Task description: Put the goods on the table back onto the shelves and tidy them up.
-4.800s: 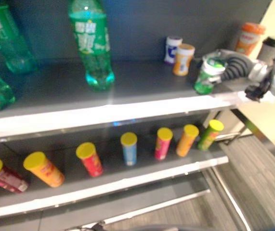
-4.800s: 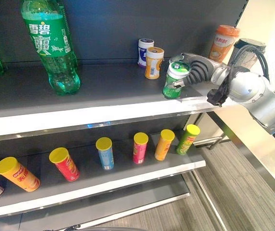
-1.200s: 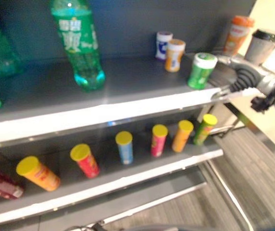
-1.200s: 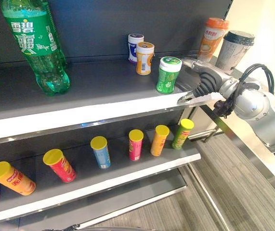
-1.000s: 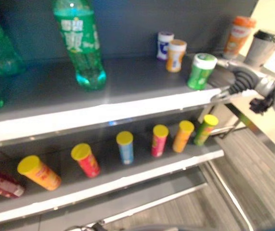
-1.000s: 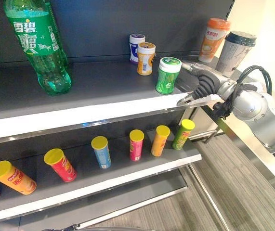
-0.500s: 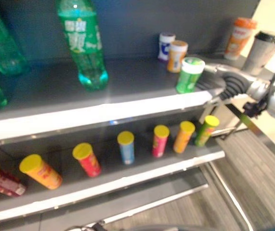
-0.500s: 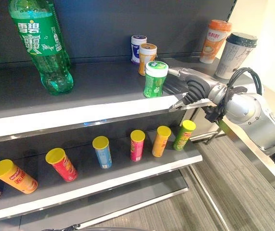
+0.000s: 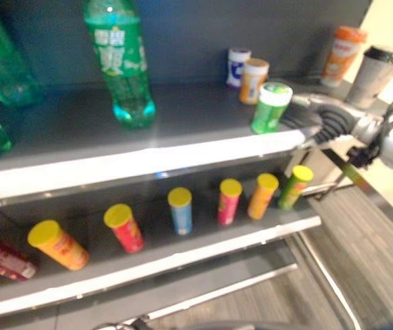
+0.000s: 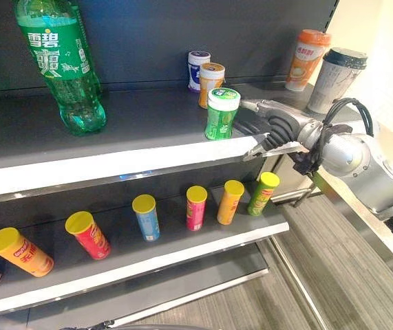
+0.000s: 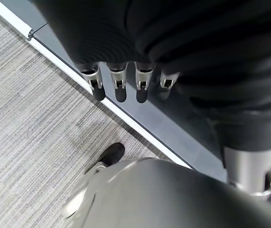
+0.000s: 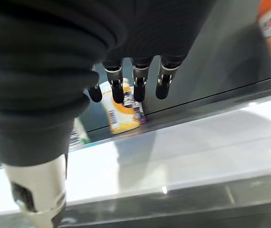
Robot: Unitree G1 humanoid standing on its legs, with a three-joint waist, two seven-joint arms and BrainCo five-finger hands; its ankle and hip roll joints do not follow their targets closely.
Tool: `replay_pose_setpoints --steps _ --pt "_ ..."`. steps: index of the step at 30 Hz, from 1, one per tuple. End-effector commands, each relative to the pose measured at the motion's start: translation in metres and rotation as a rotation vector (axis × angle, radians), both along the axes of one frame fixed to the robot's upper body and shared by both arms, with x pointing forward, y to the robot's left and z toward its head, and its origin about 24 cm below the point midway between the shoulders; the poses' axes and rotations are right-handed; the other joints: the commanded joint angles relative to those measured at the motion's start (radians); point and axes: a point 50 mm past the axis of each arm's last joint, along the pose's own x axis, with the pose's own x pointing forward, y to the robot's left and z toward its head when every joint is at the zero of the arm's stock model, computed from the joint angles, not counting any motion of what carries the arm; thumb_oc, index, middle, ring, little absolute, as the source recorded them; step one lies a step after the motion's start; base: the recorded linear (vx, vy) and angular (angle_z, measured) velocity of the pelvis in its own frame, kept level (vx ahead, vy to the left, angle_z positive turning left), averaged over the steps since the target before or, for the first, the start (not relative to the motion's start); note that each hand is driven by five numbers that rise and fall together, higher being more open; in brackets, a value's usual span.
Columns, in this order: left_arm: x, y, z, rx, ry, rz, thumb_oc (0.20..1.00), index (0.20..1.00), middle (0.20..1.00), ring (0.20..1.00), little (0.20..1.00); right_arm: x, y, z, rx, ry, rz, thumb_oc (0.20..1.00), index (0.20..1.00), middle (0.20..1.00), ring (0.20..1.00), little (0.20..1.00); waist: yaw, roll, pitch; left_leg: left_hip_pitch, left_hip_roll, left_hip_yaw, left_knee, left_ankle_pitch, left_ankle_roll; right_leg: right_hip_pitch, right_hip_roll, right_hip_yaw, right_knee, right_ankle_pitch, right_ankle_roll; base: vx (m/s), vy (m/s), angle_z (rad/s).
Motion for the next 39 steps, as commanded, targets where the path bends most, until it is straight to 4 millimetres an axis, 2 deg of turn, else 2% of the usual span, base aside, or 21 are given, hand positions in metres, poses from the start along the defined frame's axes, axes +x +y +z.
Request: replay_pose_setpoints --steps 1,7,28,31,33,36,39 --pt "0.000 -0.012 -0.003 -0.034 0.017 -0.044 1.000 1.000 1.000 1.000 1.000 -0.004 0.009 0.031 0.022 -0.126 0.034 1.000 1.000 1.000 1.000 1.000 0.046 -0.034 -0.012 0.050 0.003 0.007 0.010 -0.131 -0.004 -0.027 -0.079 0.003 0.007 -0.015 0.072 0.00 0.000 0.00" --pt "0.004 -0.021 -0.004 -0.064 0.018 -0.053 1.000 1.000 1.000 1.000 1.000 -0.006 0.005 0.024 0.038 -0.127 0.016 1.000 1.000 1.000 1.000 1.000 0.042 -0.029 -0.010 0.047 0.003 0.007 0.010 -0.132 -0.002 -0.024 -0.079 0.004 0.007 -0.019 0.069 0.00 0.000 -0.01" --pt "0.008 -0.022 -0.003 -0.072 0.014 -0.063 1.000 1.000 1.000 1.000 1.000 -0.015 -0.030 0.022 0.029 -0.154 -0.125 1.000 1.000 1.000 1.000 1.000 0.033 -0.023 -0.008 0.047 0.006 0.006 0.010 -0.134 -0.003 -0.026 -0.077 0.000 0.007 -0.018 0.068 0.00 0.000 0.00" --pt "0.002 -0.020 -0.004 -0.070 0.033 -0.042 1.000 1.000 1.000 1.000 1.000 -0.029 -0.043 0.029 0.027 -0.190 -0.157 1.000 1.000 1.000 1.000 1.000 0.022 -0.022 -0.008 0.045 0.008 0.010 0.010 -0.135 -0.004 -0.031 -0.075 0.000 0.007 -0.016 0.070 0.00 0.000 0.00" --pt "0.002 -0.019 -0.004 -0.071 0.036 -0.036 1.000 1.000 1.000 1.000 1.000 -0.033 -0.045 0.031 0.022 -0.199 -0.159 1.000 1.000 1.000 1.000 1.000 0.018 -0.022 -0.007 0.045 0.008 0.012 0.010 -0.135 -0.004 -0.034 -0.074 0.002 0.007 -0.015 0.071 0.00 0.000 0.00" --pt "-0.002 -0.019 -0.005 -0.075 0.044 -0.016 1.000 1.000 1.000 1.000 1.000 -0.052 -0.052 0.034 0.010 -0.217 -0.166 1.000 1.000 1.000 1.000 1.000 -0.001 -0.025 -0.011 0.046 0.011 0.025 0.010 -0.137 -0.005 -0.039 -0.072 0.007 0.007 -0.009 0.074 0.01 -0.002 -0.03" --pt "-0.003 -0.018 -0.005 -0.078 0.045 -0.007 1.000 1.000 1.000 1.000 1.000 -0.060 -0.056 0.034 0.001 -0.224 -0.173 1.000 1.000 1.000 1.000 1.000 -0.011 -0.027 -0.013 0.050 0.013 0.031 0.010 -0.140 -0.004 -0.042 -0.070 0.012 0.007 -0.007 0.076 0.00 -0.003 -0.07"
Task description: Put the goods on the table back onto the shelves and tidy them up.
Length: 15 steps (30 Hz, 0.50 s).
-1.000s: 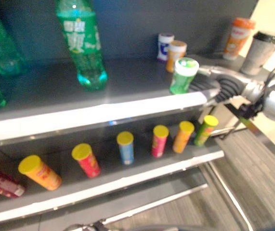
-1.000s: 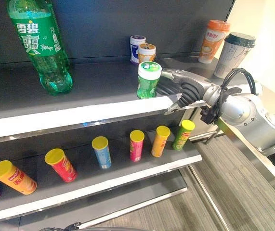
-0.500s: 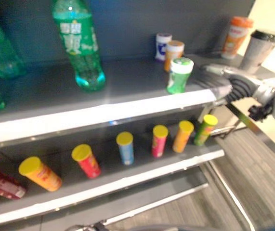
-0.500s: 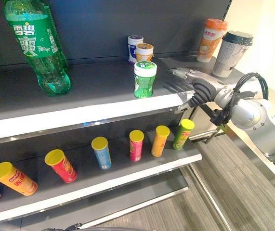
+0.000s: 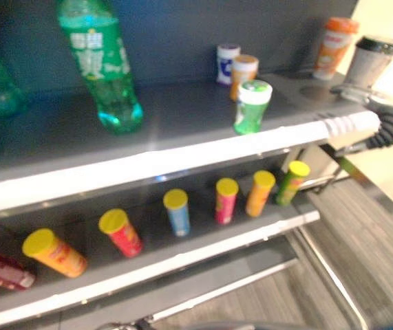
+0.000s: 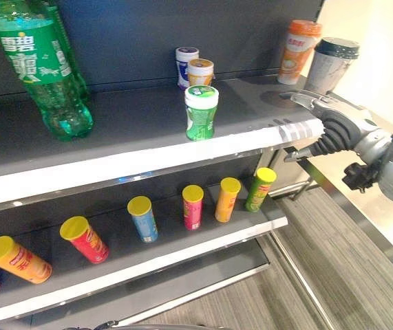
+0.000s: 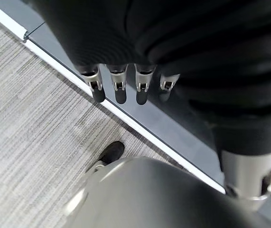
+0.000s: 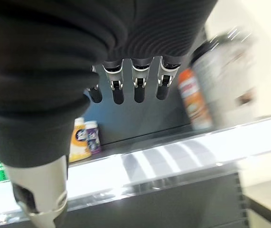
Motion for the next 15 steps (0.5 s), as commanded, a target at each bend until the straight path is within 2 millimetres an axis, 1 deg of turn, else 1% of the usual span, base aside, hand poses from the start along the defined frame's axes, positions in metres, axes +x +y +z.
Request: replay_pose_setpoints --steps 1,3,4,6,8,10,11,13,14,15 --pt "0.000 -0.009 -0.002 -0.031 0.025 -0.012 1.000 1.000 1.000 1.000 1.000 -0.010 -0.004 0.019 0.019 -0.095 0.014 1.000 1.000 1.000 1.000 1.000 0.029 -0.055 -0.020 0.054 0.012 0.025 0.010 -0.139 -0.006 -0.030 -0.070 0.004 0.008 0.000 0.076 0.01 -0.005 -0.12" --pt "0.001 -0.009 -0.002 -0.031 0.025 -0.015 1.000 1.000 1.000 1.000 1.000 -0.019 -0.008 0.017 0.030 -0.090 0.008 1.000 1.000 1.000 1.000 1.000 0.021 -0.057 -0.020 0.054 0.013 0.029 0.010 -0.139 -0.006 -0.032 -0.069 0.009 0.008 0.001 0.077 0.01 -0.008 -0.09" --pt "0.001 -0.009 -0.002 -0.033 0.022 -0.009 1.000 1.000 1.000 1.000 1.000 -0.027 -0.012 0.016 0.042 -0.087 -0.005 1.000 1.000 1.000 1.000 1.000 0.004 -0.059 -0.022 0.056 0.015 0.035 0.010 -0.141 -0.006 -0.033 -0.068 0.014 0.008 0.002 0.077 0.02 -0.013 -0.06" --pt "0.001 -0.010 -0.002 -0.039 0.022 -0.009 1.000 1.000 1.000 1.000 1.000 -0.036 -0.017 0.013 0.063 -0.079 -0.015 1.000 1.000 1.000 1.000 1.000 -0.006 -0.059 -0.023 0.058 0.017 0.040 0.010 -0.142 -0.007 -0.035 -0.067 0.017 0.008 0.004 0.078 0.02 -0.013 -0.06" --pt "0.001 -0.011 -0.002 -0.042 0.022 -0.014 1.000 1.000 1.000 1.000 1.000 -0.041 -0.019 0.011 0.074 -0.069 -0.016 1.000 1.000 1.000 1.000 1.000 -0.007 -0.058 -0.023 0.058 0.018 0.041 0.010 -0.142 -0.007 -0.036 -0.067 0.019 0.008 0.004 0.079 0.01 -0.011 -0.08" --pt "-0.002 -0.011 -0.003 -0.054 0.026 -0.001 1.000 1.000 1.000 1.000 1.000 -0.049 -0.021 0.000 0.117 0.004 -0.006 1.000 1.000 1.000 1.000 1.000 -0.024 -0.058 -0.023 0.058 0.019 0.047 0.010 -0.141 -0.009 -0.039 -0.065 0.024 0.008 0.006 0.079 0.00 -0.008 -0.11" --pt "-0.002 -0.012 -0.003 -0.055 0.027 -0.004 1.000 1.000 1.000 1.000 1.000 -0.050 -0.022 0.000 0.117 0.004 -0.008 1.000 1.000 1.000 1.000 1.000 -0.021 -0.057 -0.024 0.058 0.019 0.047 0.010 -0.141 -0.009 -0.040 -0.065 0.024 0.008 0.006 0.079 0.00 0.000 0.00" --pt "-0.003 -0.014 -0.003 -0.071 0.029 -0.005 1.000 1.000 1.000 1.000 1.000 -0.056 -0.027 -0.020 0.162 0.125 -0.029 1.000 1.000 1.000 1.000 1.000 -0.032 -0.057 -0.022 0.058 0.022 0.055 0.010 -0.141 -0.010 -0.044 -0.064 0.029 0.008 0.011 0.081 0.00 0.001 -0.02" --pt "-0.003 -0.014 -0.003 -0.071 0.030 -0.006 1.000 1.000 1.000 1.000 1.000 -0.056 -0.028 -0.020 0.162 0.126 -0.030 1.000 1.000 1.000 1.000 1.000 -0.030 -0.057 -0.023 0.057 0.022 0.055 0.010 -0.141 -0.010 -0.045 -0.064 0.029 0.008 0.010 0.081 -0.01 0.003 -0.06" --pt "-0.004 -0.015 -0.003 -0.080 0.033 -0.007 1.000 1.000 1.000 1.000 1.000 -0.058 -0.031 -0.031 0.188 0.176 -0.049 1.000 1.000 1.000 1.000 1.000 -0.034 -0.056 -0.021 0.056 0.022 0.057 0.010 -0.140 -0.011 -0.046 -0.065 0.029 0.008 0.012 0.081 -0.01 0.006 -0.05"
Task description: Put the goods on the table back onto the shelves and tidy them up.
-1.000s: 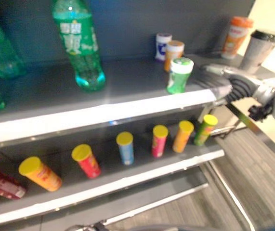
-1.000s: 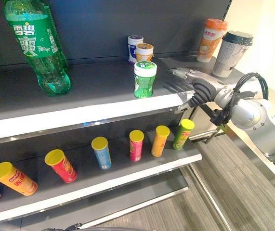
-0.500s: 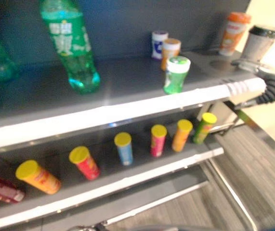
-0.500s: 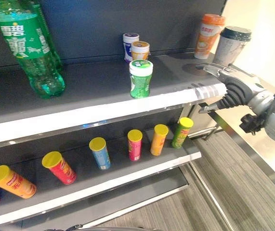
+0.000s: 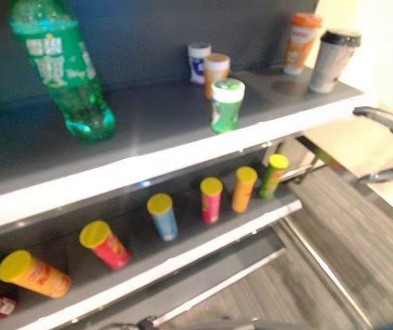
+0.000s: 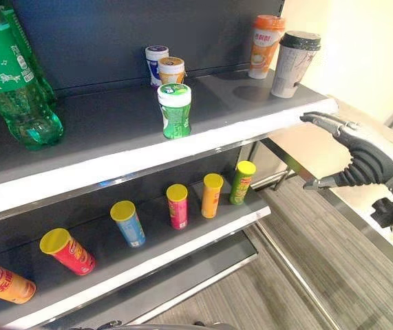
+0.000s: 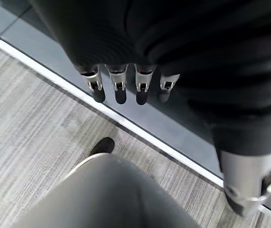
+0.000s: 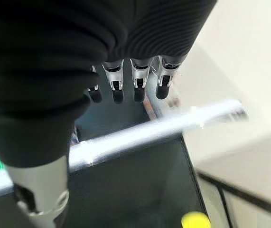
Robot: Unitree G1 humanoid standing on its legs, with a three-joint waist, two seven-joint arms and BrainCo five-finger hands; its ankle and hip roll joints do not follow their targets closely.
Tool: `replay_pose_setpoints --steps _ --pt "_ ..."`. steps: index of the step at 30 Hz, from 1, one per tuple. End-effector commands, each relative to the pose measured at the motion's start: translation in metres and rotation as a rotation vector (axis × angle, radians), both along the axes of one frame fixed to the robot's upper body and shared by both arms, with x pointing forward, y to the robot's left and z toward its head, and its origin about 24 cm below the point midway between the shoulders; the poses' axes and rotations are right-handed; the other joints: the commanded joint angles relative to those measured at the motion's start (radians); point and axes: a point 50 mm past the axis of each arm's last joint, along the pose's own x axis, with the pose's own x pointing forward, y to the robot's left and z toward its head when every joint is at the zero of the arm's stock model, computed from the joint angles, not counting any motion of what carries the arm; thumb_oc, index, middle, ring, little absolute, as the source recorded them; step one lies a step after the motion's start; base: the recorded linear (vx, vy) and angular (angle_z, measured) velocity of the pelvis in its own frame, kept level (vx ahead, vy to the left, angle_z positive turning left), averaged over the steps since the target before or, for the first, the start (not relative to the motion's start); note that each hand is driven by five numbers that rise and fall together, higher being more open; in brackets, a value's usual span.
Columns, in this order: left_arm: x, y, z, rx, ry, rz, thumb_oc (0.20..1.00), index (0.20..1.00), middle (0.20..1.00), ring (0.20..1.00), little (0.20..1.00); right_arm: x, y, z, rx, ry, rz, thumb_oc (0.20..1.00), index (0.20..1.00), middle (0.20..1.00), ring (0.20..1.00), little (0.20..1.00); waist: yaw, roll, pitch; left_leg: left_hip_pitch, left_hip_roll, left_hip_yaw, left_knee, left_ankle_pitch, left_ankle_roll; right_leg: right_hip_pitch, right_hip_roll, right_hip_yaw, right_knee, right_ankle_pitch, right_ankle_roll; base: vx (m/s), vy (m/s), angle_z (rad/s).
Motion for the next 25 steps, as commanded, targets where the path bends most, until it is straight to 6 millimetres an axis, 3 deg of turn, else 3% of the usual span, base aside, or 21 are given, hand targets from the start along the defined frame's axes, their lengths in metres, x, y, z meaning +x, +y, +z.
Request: replay_pose_setpoints --steps 1,2,4,5,7,9,10,12,13,14,15,17,18,21,25 --pt "-0.006 -0.008 -0.003 -0.044 0.041 -0.027 1.000 1.000 1.000 1.000 1.000 -0.007 -0.013 -0.004 0.104 0.023 -0.039 1.000 1.000 1.000 1.000 1.000 0.037 -0.045 -0.018 0.055 0.022 0.020 0.011 -0.135 -0.013 -0.031 -0.064 -0.007 0.008 0.016 0.068 -0.01 0.006 -0.05" --pt "-0.007 -0.008 -0.003 -0.044 0.042 -0.028 1.000 1.000 1.000 1.000 1.000 -0.008 -0.013 -0.004 0.104 0.024 -0.040 1.000 1.000 1.000 1.000 1.000 0.038 -0.045 -0.018 0.055 0.022 0.020 0.011 -0.135 -0.013 -0.031 -0.064 -0.008 0.008 0.016 0.068 0.00 0.000 0.00" --pt "-0.011 -0.008 -0.003 -0.056 0.051 -0.016 1.000 1.000 1.000 1.000 1.000 -0.018 -0.032 -0.041 0.178 0.183 -0.146 1.000 1.000 1.000 1.000 1.000 0.040 -0.041 -0.016 0.051 0.020 0.017 0.011 -0.133 -0.013 -0.031 -0.066 -0.011 0.008 0.016 0.068 -0.02 0.012 0.01" --pt "-0.011 -0.010 -0.003 -0.072 0.052 -0.038 1.000 1.000 1.000 1.000 1.000 -0.030 -0.034 -0.088 0.250 0.397 -0.189 1.000 1.000 1.000 1.000 1.000 0.051 -0.033 -0.009 0.047 0.018 0.011 0.011 -0.131 -0.013 -0.031 -0.069 -0.020 0.009 0.014 0.069 0.00 0.000 0.00" --pt "-0.012 -0.008 -0.003 -0.069 0.052 -0.035 1.000 1.000 1.000 1.000 1.000 -0.029 -0.034 -0.089 0.252 0.398 -0.185 1.000 1.000 1.000 1.000 1.000 0.048 -0.036 -0.010 0.047 0.018 0.010 0.011 -0.131 -0.013 -0.031 -0.069 -0.021 0.008 0.013 0.069 0.00 0.000 0.00" --pt "-0.011 -0.011 -0.002 -0.085 0.050 -0.083 1.000 1.000 1.000 1.000 1.000 -0.044 -0.038 -0.166 0.440 0.657 -0.311 1.000 1.000 1.000 1.000 1.000 0.073 -0.021 -0.001 0.048 0.016 -0.001 0.011 -0.131 -0.013 -0.022 -0.075 -0.034 0.009 0.006 0.069 -0.03 0.036 0.03" --pt "-0.011 -0.010 -0.002 -0.082 0.048 -0.093 1.000 1.000 1.000 1.000 1.000 -0.045 -0.038 -0.179 0.456 0.693 -0.330 1.000 1.000 1.000 1.000 1.000 0.075 -0.022 -0.001 0.042 0.014 -0.003 0.011 -0.127 -0.013 -0.026 -0.076 -0.036 0.008 0.009 0.068 -0.03 0.032 0.06" --pt "-0.010 -0.012 -0.002 -0.083 0.052 -0.129 1.000 1.000 1.000 1.000 1.000 -0.051 -0.036 -0.239 0.527 0.803 -0.483 1.000 1.000 1.000 1.000 1.000 0.091 -0.016 0.003 0.041 0.010 -0.009 0.011 -0.126 -0.012 -0.024 -0.079 -0.043 0.009 0.005 0.068 -0.03 0.024 0.09" --pt "-0.010 -0.011 -0.002 -0.082 0.051 -0.128 1.000 1.000 1.000 1.000 1.000 -0.051 -0.035 -0.239 0.527 0.803 -0.481 1.000 1.000 1.000 1.000 1.000 0.090 -0.017 0.003 0.041 0.010 -0.009 0.011 -0.126 -0.011 -0.024 -0.079 -0.043 0.009 0.005 0.068 -0.02 0.016 0.12" --pt "-0.009 -0.010 -0.002 -0.071 0.051 -0.139 1.000 1.000 1.000 1.000 1.000 -0.049 -0.028 -0.262 0.579 0.826 -0.537 1.000 1.000 1.000 1.000 1.000 0.098 -0.012 0.005 0.040 0.009 -0.013 0.011 -0.124 -0.011 -0.023 -0.080 -0.046 0.009 0.002 0.067 -0.03 0.015 0.10" --pt "-0.008 -0.012 -0.002 -0.058 0.052 -0.135 1.000 1.000 1.000 1.000 1.000 -0.053 -0.004 -0.311 0.819 0.879 -0.710 1.000 1.000 1.000 1.000 1.000 0.107 -0.007 0.011 0.045 0.007 -0.015 0.011 -0.124 -0.008 -0.017 -0.079 -0.045 0.010 0.000 0.065 -0.03 0.010 0.05" --pt "-0.008 -0.010 -0.003 -0.037 0.052 -0.125 1.000 1.000 1.000 1.000 1.000 -0.064 0.018 -0.346 1.059 0.929 -0.911 1.000 1.000 1.000 1.000 1.000 0.115 -0.008 0.007 0.040 0.005 -0.019 0.011 -0.121 -0.006 -0.021 -0.082 -0.047 0.008 0.007 0.063 -0.03 -0.017 0.01" --pt "-0.004 -0.009 -0.003 -0.020 0.045 -0.104 1.000 1.000 1.000 1.000 1.000 -0.084 0.033 -0.373 1.207 0.995 -1.148 1.000 1.000 1.000 1.000 1.000 0.124 -0.007 0.007 0.042 0.006 -0.024 0.011 -0.122 -0.003 -0.022 -0.085 -0.051 0.008 0.016 0.062 -0.01 -0.038 0.08" --pt "0.015 -0.008 0.000 0.008 0.015 -0.075 1.000 1.000 1.000 1.000 1.000 -0.128 0.051 -0.396 1.291 1.101 -1.531 1.000 1.000 1.000 1.000 1.000 0.135 0.002 -0.004 0.051 0.007 -0.035 0.011 -0.129 0.001 -0.015 -0.089 -0.060 0.008 0.015 0.058 0.03 -0.033 0.20" --pt "0.024 -0.003 0.002 0.004 -0.010 -0.063 1.000 1.000 1.000 1.000 1.000 -0.130 0.055 -0.397 1.370 1.085 -1.546 1.000 1.000 1.000 1.000 1.000 0.134 0.006 -0.007 0.057 0.008 -0.041 0.011 -0.131 -0.002 -0.007 -0.091 -0.062 0.008 0.015 0.056 0.02 -0.020 0.15"
